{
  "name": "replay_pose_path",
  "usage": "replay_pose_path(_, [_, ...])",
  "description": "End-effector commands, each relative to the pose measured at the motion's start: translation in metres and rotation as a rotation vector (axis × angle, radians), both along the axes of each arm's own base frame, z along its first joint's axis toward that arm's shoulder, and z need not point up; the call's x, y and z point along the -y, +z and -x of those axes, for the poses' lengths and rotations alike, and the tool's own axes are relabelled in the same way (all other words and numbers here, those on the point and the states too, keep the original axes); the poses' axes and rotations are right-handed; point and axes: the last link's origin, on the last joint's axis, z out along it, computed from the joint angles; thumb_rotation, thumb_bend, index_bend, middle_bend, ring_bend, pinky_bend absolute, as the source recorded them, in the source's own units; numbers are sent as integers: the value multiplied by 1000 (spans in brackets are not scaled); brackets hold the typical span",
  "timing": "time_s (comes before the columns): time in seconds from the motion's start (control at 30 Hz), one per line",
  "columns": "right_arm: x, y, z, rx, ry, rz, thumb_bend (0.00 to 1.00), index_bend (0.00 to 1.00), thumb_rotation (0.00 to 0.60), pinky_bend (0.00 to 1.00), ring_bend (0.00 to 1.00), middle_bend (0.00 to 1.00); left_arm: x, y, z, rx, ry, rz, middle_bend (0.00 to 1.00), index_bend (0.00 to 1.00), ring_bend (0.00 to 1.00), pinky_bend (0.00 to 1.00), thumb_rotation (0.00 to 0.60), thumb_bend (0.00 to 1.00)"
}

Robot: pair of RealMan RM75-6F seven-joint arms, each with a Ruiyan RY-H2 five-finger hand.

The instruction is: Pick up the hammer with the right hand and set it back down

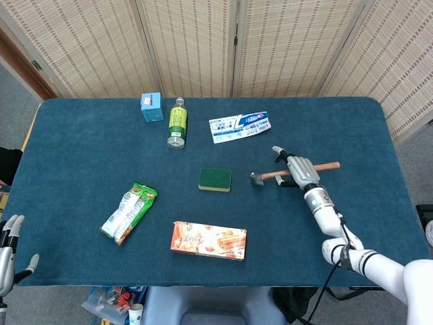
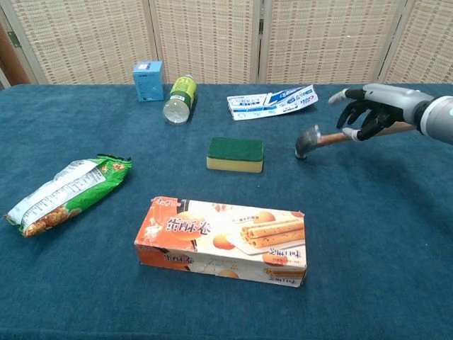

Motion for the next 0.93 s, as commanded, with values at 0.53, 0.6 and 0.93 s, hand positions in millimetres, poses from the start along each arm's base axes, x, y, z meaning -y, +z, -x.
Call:
replay_pose_path(0.53, [-100,117,57,-92,38,209,346,2,600,183,116,269,-8,1,-4,0,-18,-4,38,28,48,0,600,295])
replay_pose_path(0.6, [-119,127,61,-100,34,234,346,3,600,183,116,273,-9,1,-4,1,-20,-7,38,28,48,0,600,295])
replay_pose_path(0.93, [-202,162,75,-147,26,361,346,2,600,183,122,294,-15,0,-13,-3,-62,-9,38,27,48,0,600,295])
